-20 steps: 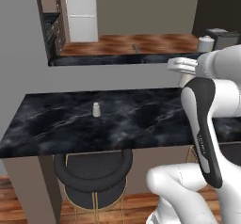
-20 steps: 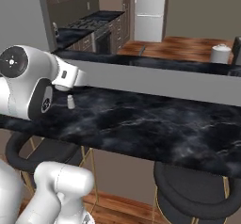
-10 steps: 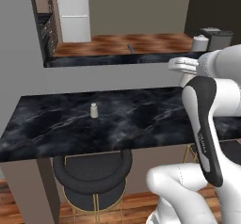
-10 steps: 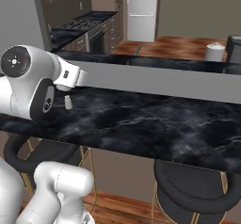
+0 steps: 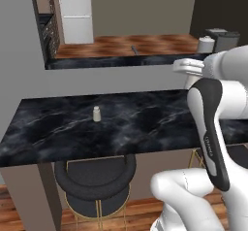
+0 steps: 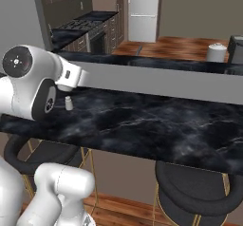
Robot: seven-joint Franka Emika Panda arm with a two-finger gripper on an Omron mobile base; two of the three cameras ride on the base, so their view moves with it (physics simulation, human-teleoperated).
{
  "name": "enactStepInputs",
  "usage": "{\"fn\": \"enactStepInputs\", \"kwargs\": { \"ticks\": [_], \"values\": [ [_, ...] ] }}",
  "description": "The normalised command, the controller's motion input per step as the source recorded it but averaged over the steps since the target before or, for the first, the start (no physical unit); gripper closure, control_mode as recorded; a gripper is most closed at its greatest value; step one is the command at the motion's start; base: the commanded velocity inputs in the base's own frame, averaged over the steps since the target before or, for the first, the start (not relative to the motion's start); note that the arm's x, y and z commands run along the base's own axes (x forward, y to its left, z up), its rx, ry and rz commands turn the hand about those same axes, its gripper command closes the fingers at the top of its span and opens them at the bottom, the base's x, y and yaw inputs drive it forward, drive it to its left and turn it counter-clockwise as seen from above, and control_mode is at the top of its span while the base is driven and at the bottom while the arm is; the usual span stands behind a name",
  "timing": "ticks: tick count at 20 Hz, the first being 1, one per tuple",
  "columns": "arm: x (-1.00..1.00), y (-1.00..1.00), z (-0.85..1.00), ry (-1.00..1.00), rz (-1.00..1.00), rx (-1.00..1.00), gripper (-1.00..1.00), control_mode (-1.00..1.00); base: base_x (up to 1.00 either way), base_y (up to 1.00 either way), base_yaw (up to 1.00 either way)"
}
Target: The dining table condiment station is running low on shaker. Refill the condiment station by opening the cabinet and taking the shaker from the cabinet and placing it on the dining table.
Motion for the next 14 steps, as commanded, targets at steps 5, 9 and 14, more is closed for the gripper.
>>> {"fn": "enactStepInputs", "kwargs": {
  "ticks": [5, 9, 14],
  "values": [
    [0.25, 0.04, -0.29, 0.00, 0.18, 0.00, 1.00, -1.00, 0.00, 0.00, 0.00],
    [0.32, 0.17, -0.46, 0.00, 0.45, 0.00, 1.00, -1.00, 0.00, 0.00, 0.00],
    [0.22, 0.20, -0.35, 0.09, 0.58, 0.00, 1.00, -1.00, 0.00, 0.00, 0.00]
  ]
}}
